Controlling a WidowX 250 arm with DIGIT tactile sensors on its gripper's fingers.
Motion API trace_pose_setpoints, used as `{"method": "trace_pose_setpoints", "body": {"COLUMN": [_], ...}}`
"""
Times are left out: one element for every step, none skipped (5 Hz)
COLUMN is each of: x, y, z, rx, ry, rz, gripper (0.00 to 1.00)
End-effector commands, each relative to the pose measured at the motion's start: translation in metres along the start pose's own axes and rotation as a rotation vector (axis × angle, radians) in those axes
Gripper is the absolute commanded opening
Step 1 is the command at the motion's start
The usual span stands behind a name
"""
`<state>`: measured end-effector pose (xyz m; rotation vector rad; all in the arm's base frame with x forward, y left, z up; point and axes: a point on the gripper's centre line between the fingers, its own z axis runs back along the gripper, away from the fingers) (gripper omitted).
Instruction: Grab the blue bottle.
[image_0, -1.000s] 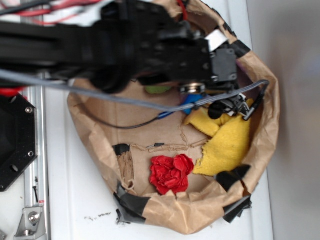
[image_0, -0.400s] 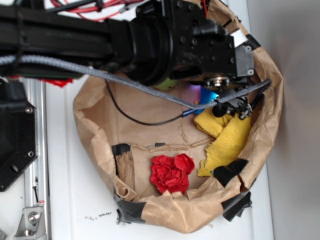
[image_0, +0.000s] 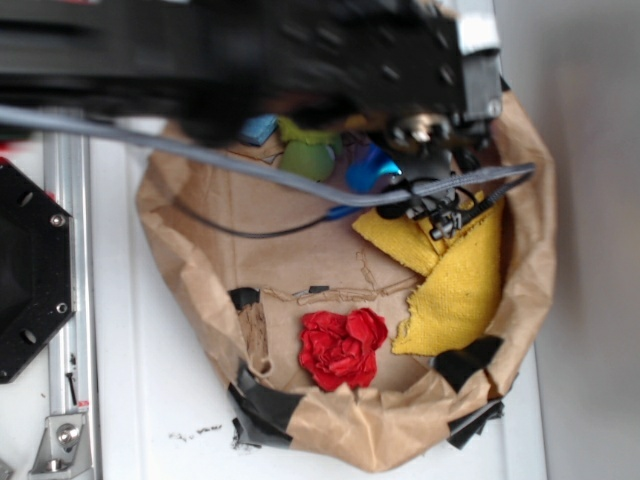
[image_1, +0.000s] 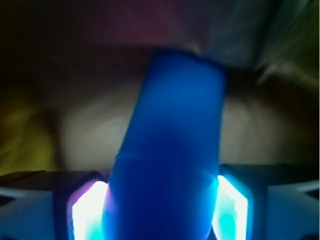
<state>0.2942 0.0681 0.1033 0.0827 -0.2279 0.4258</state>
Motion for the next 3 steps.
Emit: {"method": "trace_pose_setpoints", "body": {"x": [-0.009,-0.021,-0.032], "y": [-0.019,-0.034,-0.043], "z": [0.097,0.091,0.085], "rx": [-0.096,-0.103,-0.190], "ry": [0.047,0.110,0.183], "rz": [-0.138,-0.184,-0.202], "gripper": [0.00,0.00,0.00]}}
